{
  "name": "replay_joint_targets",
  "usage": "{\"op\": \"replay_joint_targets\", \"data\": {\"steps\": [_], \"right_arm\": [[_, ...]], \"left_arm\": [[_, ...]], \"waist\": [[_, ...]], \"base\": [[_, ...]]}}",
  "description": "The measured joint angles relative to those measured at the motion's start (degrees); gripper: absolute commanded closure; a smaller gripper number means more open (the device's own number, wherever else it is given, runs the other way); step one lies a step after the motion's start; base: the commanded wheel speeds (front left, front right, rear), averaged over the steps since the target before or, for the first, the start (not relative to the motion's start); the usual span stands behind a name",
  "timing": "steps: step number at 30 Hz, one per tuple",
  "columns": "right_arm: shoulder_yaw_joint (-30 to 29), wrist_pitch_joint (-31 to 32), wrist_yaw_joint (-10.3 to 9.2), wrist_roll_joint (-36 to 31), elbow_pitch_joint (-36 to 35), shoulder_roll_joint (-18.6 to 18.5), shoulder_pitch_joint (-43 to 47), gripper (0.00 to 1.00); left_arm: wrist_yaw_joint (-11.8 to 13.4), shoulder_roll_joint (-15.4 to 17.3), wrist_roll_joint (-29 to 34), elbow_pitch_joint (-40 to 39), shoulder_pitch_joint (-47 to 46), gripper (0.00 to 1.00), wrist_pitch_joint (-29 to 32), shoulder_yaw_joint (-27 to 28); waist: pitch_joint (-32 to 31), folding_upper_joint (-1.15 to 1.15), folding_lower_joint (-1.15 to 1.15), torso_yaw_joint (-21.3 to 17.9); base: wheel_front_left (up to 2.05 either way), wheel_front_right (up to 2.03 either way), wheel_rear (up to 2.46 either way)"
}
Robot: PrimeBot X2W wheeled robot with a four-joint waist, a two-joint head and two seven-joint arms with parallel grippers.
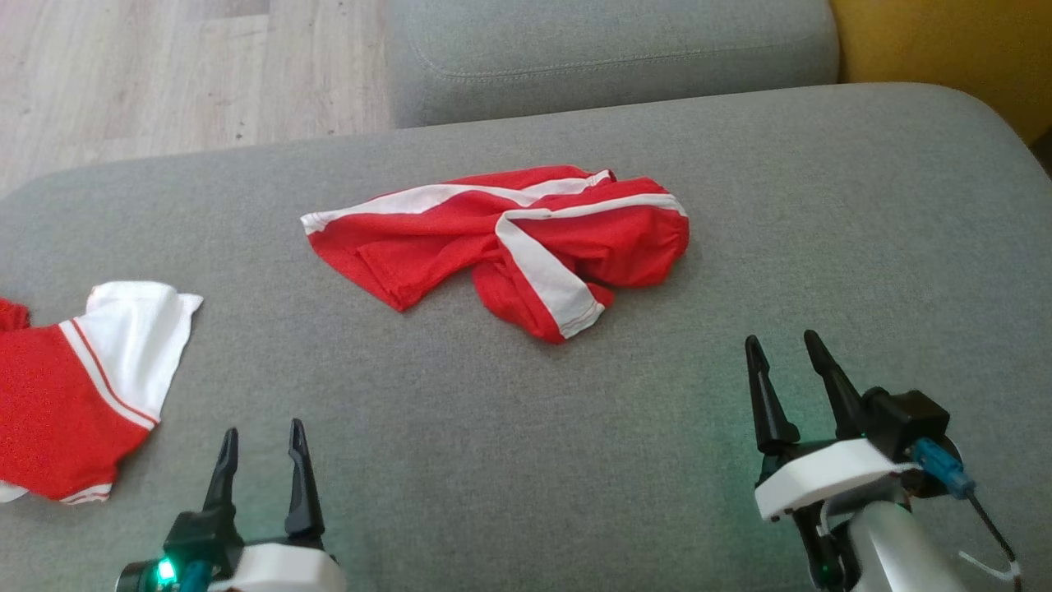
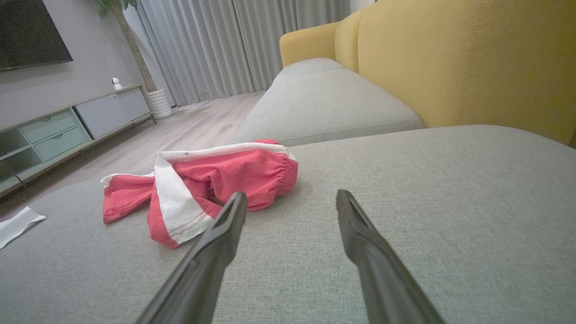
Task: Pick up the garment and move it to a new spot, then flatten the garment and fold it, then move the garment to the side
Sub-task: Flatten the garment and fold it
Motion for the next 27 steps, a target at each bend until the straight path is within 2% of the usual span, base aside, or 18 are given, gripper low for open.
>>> {"op": "replay_joint_targets", "data": {"steps": [8,11,14,19,24,27], "right_arm": [[1.26,0.0,0.0,0.57,-0.51,0.08,-0.42,0.0],[2.07,0.01,0.0,0.58,-1.08,0.1,-1.71,0.0],[2.98,0.01,0.0,1.03,-1.77,0.13,-3.55,0.0],[4.39,0.01,0.0,1.58,-2.86,0.12,-6.28,0.0],[5.6,0.01,0.0,2.45,-3.85,0.13,-8.32,0.0],[5.91,0.01,0.0,3.18,-4.48,0.13,-9.85,0.0]], "left_arm": [[-1.42,-0.09,0.4,0.38,-0.84,0.0,0.0,-1.01],[-2.46,-0.08,-1.25,1.26,-3.88,0.0,0.01,-4.53],[-3.52,-0.1,-3.01,2.49,-8.95,0.0,0.0,-10.46],[-3.98,-0.27,-7.77,5.47,-17.14,0.0,0.0,-19.45],[-3.3,-0.29,-12.93,10.98,-21.98,0.0,0.0,-23.99],[-2.93,-0.26,-13.95,14.05,-25.01,0.0,0.0,-24.29]], "waist": [[1.92,0.0,0.0,-1.27],[3.83,0.0,0.01,-2.21],[6.06,0.0,0.01,-3.47],[9.97,0.0,0.02,-6.2],[13.55,0.0,0.02,-9.51],[16.16,0.0,0.02,-11.99]], "base": [[0.0,0.0,0.0],[0.0,0.0,0.0],[0.0,0.0,0.0],[0.0,0.0,0.0],[0.0,0.0,0.0],[0.0,0.0,0.0]]}}
